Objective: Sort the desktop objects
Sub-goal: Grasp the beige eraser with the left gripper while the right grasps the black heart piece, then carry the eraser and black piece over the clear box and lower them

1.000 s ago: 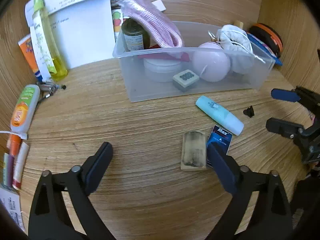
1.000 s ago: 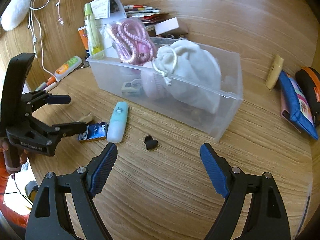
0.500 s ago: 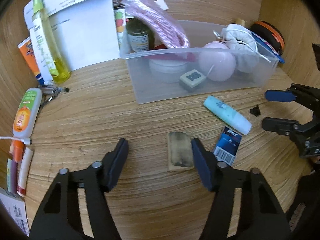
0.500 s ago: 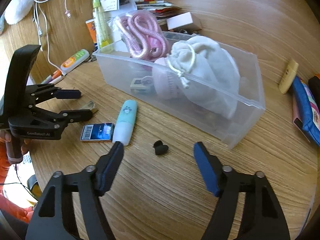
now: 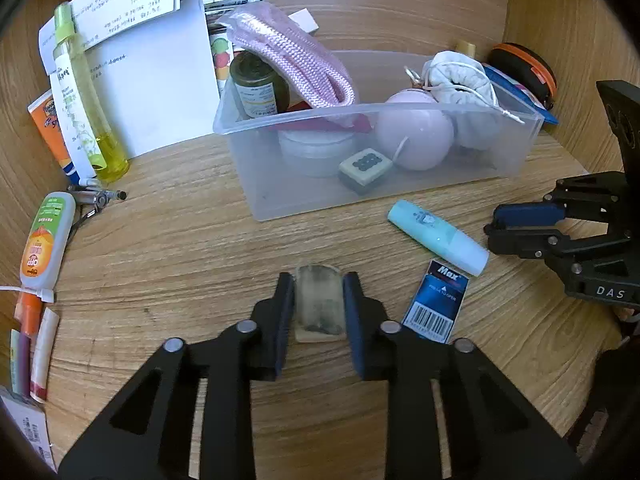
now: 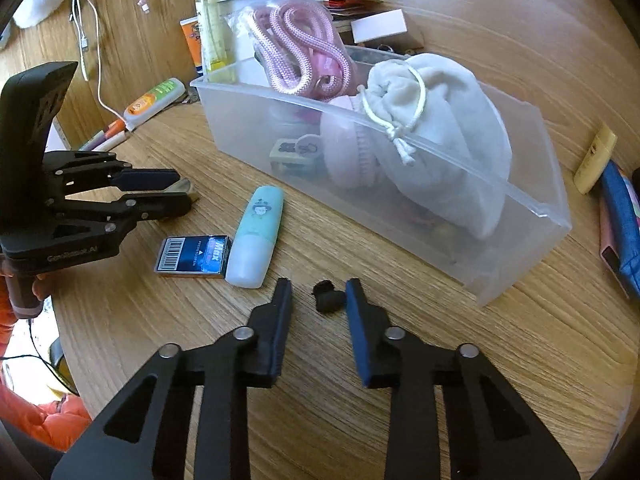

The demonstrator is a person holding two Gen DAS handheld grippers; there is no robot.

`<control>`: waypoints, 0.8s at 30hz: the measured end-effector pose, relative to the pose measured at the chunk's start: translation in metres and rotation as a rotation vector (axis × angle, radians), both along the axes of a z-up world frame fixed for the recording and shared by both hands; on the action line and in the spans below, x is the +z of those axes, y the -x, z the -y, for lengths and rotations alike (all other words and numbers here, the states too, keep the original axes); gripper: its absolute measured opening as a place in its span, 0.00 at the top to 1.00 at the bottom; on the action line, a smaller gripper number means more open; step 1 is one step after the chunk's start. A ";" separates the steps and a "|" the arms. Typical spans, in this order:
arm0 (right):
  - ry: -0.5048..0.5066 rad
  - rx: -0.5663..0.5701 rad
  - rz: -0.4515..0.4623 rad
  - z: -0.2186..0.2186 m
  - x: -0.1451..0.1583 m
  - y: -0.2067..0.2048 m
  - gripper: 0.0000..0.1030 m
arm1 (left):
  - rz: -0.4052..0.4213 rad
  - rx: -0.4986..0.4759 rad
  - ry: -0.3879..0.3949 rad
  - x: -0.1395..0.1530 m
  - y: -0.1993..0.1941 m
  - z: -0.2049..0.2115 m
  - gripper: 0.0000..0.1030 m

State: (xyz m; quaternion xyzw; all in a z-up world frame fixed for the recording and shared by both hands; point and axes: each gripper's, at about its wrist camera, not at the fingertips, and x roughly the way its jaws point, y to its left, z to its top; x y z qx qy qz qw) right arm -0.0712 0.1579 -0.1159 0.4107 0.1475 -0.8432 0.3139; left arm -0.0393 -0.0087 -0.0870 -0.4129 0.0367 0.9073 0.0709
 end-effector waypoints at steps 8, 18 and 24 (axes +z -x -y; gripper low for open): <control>0.039 -0.005 0.015 -0.006 0.002 0.002 0.86 | -0.012 0.016 -0.011 -0.001 -0.005 0.008 0.78; 0.122 -0.031 -0.028 -0.025 0.025 -0.004 0.85 | -0.103 0.060 -0.084 0.024 -0.014 0.002 0.78; 0.140 -0.049 -0.085 -0.036 0.045 -0.003 0.85 | -0.159 0.061 -0.090 0.046 -0.013 0.001 0.78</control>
